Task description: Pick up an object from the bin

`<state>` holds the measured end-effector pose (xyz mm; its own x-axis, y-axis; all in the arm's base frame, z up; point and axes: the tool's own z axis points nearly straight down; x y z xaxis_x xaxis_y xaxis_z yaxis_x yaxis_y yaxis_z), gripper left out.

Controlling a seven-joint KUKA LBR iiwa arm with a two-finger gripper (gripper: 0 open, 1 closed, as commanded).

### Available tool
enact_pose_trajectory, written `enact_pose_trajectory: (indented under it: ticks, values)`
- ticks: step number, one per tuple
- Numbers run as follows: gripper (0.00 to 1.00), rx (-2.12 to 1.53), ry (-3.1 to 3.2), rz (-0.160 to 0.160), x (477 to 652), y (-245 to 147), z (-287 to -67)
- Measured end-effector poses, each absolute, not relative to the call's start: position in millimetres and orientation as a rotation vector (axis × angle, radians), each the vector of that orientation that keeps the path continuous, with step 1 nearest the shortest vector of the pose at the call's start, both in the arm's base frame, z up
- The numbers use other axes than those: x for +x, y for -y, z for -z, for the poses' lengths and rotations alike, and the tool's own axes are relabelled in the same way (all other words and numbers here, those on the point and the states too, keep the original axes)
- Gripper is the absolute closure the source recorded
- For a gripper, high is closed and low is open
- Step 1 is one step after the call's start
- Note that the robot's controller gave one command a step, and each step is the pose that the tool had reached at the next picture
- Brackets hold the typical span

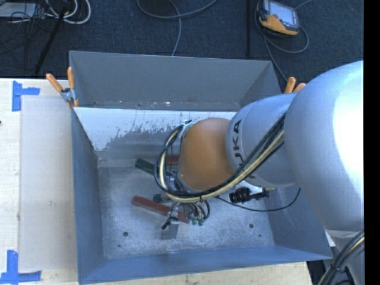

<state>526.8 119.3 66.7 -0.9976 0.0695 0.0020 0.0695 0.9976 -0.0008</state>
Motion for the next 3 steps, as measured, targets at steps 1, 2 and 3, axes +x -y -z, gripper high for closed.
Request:
enact_pose_trajectory:
  ticks: [1, 2, 3]
  values:
    - [0.0, -0.135, 3.14, 0.003, 522.6, -140, -101]
    - [0.0, -0.206, 3.134, 0.0, 528.2, -135, -101]
    - [0.0, -0.455, 3.109, 0.0, 530.7, -127, -69]
